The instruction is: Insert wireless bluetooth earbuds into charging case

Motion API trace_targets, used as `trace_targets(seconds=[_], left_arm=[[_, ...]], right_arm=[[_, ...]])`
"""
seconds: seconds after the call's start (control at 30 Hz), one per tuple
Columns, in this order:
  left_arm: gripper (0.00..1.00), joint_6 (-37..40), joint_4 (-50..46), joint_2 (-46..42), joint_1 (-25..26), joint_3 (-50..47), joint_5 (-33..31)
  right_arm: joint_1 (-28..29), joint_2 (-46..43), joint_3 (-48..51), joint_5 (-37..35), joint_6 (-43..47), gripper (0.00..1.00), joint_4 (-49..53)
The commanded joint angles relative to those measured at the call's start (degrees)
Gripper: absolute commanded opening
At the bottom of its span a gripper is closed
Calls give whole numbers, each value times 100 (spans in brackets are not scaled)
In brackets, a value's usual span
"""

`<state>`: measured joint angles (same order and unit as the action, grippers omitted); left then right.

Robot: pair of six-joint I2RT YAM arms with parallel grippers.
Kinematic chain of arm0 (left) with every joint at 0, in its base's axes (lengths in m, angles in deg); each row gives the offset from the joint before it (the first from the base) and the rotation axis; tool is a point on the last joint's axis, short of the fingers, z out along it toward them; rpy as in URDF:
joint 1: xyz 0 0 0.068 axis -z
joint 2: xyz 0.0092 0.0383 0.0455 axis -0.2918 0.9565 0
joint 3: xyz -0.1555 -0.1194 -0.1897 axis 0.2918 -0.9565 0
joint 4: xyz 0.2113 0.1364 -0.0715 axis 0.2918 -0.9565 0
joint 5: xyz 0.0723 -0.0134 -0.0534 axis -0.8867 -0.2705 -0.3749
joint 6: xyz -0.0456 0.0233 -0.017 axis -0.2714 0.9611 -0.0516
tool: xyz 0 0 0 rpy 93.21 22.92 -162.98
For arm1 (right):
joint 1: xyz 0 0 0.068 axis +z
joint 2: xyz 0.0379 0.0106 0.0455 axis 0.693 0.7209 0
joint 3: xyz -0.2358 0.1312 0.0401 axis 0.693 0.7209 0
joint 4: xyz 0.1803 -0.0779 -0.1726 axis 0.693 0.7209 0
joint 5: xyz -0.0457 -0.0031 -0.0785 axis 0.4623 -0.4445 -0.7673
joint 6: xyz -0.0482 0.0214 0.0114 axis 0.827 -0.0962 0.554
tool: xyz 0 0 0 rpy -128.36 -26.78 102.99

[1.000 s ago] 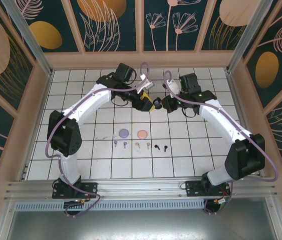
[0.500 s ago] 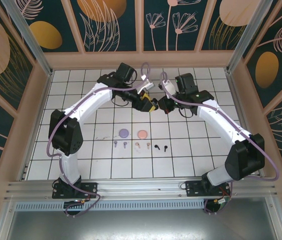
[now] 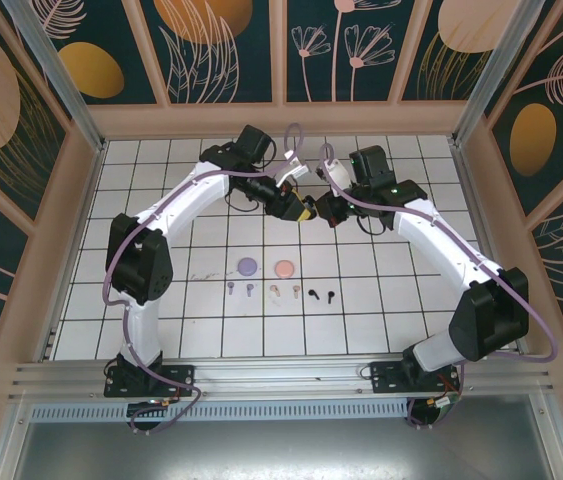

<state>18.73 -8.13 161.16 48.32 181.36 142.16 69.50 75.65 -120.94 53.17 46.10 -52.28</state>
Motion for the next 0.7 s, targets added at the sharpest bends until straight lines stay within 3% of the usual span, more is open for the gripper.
trace_targets(seconds=[0.0,0.3,0.47,0.67], left_arm=[[30,187,-72,86,-9,156,370],[5,123,113,67,-11,31,494],[0,-470,1201,-248,-20,-650,390],[0,-2205,4184,-1114,-360,-2425,204]], right_arm=[[92,-119,-207,117,64,0,33],[92,-143,-280,-4,-69,0,-57],[45,-359,-295,-200,-352,37,-50],[3,-1398,688,-340,-1134,53,-226]])
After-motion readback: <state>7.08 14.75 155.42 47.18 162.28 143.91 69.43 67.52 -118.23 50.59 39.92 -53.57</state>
